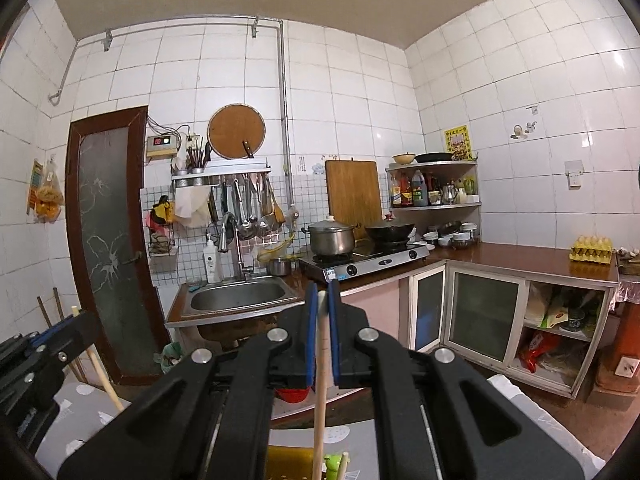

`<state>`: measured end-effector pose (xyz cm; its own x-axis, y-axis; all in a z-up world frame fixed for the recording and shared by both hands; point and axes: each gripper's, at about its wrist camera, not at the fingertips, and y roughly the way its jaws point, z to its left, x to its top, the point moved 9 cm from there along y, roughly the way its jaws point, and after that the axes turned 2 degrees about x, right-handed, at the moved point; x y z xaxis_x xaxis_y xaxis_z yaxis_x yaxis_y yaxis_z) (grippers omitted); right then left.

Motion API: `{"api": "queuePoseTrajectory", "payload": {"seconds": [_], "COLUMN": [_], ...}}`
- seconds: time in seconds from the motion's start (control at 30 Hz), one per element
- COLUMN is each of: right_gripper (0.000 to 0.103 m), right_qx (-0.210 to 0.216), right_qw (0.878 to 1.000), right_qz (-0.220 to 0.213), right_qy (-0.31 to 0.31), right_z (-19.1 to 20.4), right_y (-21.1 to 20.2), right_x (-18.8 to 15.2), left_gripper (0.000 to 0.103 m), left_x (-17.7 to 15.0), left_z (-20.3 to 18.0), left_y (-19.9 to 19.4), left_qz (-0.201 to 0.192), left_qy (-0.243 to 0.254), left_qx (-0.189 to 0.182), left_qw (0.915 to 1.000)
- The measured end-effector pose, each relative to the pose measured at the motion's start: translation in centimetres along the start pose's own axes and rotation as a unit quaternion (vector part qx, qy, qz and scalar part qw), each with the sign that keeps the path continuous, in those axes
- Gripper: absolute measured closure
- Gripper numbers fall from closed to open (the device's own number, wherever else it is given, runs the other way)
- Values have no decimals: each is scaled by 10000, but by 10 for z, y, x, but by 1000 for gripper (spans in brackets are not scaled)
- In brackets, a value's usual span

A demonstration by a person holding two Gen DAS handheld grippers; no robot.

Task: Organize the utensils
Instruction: 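Lower the chopsticks into the yellow holder while both tools open to release them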

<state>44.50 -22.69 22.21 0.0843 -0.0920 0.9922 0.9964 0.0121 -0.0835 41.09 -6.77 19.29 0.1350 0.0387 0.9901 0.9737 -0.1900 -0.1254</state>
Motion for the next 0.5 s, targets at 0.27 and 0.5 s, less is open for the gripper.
{"api": "queuePoseTrajectory", "payload": {"seconds": [0.27,0.5], "right_gripper": [97,95], "right_qx": [60,27], "right_qw": [9995,9974], "right_qz": [298,695], "right_qy": [-42,-209], "right_z": [-6,-14], "right_y": [15,17], "right_x": [-55,-104], "left_gripper": [100,96], "left_x": [-58,-105], "left_z": [20,33], "left_y": [31,44], "left_qz": [508,955], "left_qy": [-137,-242], "left_qx": [38,190], "left_qw": [9986,9950]}}
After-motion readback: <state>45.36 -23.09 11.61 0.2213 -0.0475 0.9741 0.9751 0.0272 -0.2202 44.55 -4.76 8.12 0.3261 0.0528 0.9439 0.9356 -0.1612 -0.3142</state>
